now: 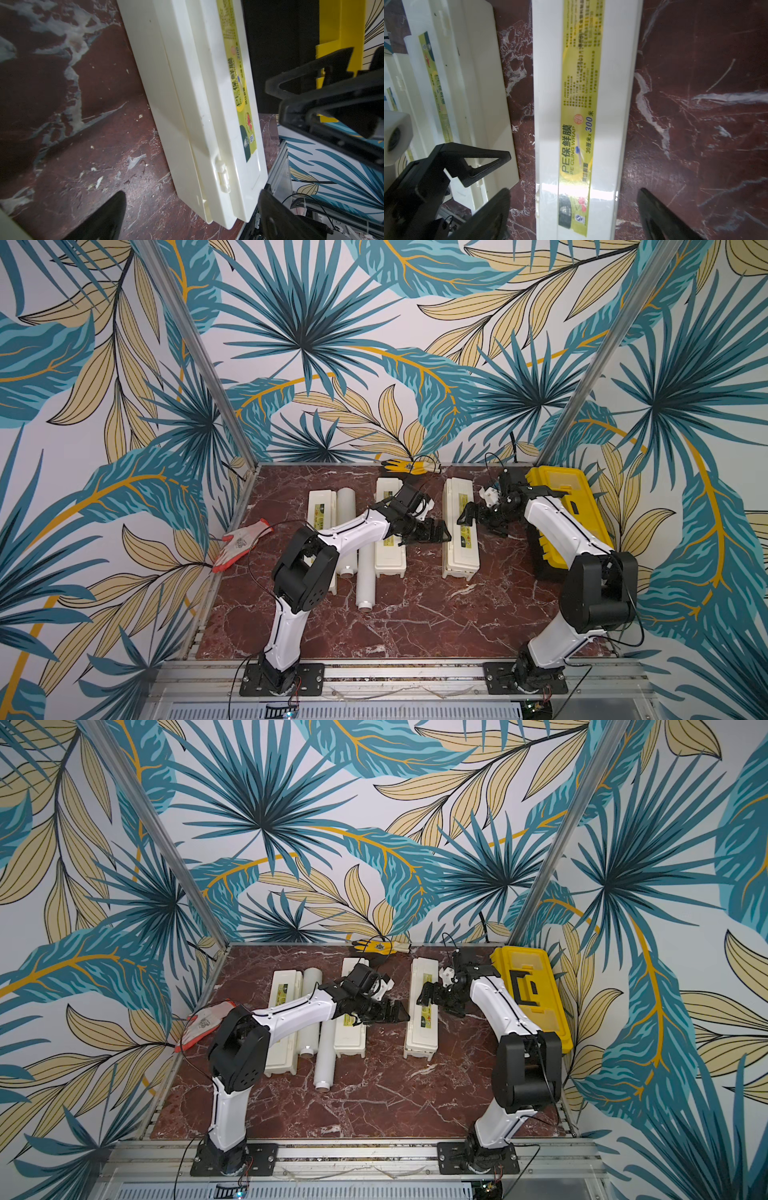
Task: Put plastic wrap rolls into dispensers
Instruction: Close the lid on the plastic wrap cutting box.
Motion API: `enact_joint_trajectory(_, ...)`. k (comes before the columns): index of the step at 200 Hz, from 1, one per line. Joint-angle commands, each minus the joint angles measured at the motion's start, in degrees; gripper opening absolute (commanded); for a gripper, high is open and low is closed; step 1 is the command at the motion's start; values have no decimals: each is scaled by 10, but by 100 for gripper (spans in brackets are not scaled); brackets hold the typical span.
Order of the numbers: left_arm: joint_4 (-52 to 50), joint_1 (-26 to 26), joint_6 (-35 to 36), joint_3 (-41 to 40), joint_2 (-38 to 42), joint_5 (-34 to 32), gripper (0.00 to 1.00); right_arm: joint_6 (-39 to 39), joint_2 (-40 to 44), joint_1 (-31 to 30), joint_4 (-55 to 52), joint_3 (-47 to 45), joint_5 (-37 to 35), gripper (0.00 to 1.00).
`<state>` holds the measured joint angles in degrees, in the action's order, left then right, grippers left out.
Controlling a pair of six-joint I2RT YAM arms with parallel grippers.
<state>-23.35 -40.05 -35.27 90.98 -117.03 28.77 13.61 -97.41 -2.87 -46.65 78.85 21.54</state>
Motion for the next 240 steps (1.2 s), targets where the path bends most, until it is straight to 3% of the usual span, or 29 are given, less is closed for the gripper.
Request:
enact_joint_trajectory(1,24,-1,-8,-11,-4,0,99,-16,-18,1,14,-16,23,94)
enact_joint_trajectory(36,32,0,-13,-19,-7,3,98,-14,-36,0,24,-18,19,92)
enact_joint_trajectory(47,32,0,-13,-21,-7,3,98,-15,-37,0,29,-20,15,94)
enact_joint_trajectory(52,32,0,-12,-22,-7,3,98,-14,-37,0,30,-22,13,99)
enact_joint_trajectory(83,32,1,-13,-23,-12,6,98,-9,-40,-2,41,-27,13,99)
enact_joint_trajectory(185,41,0,-16,-26,-28,28,95,11,-31,-26,44,-64,-23,75)
enact_joint_trajectory(240,51,-2,-15,-32,-28,48,93,13,-23,-33,57,-90,-26,71)
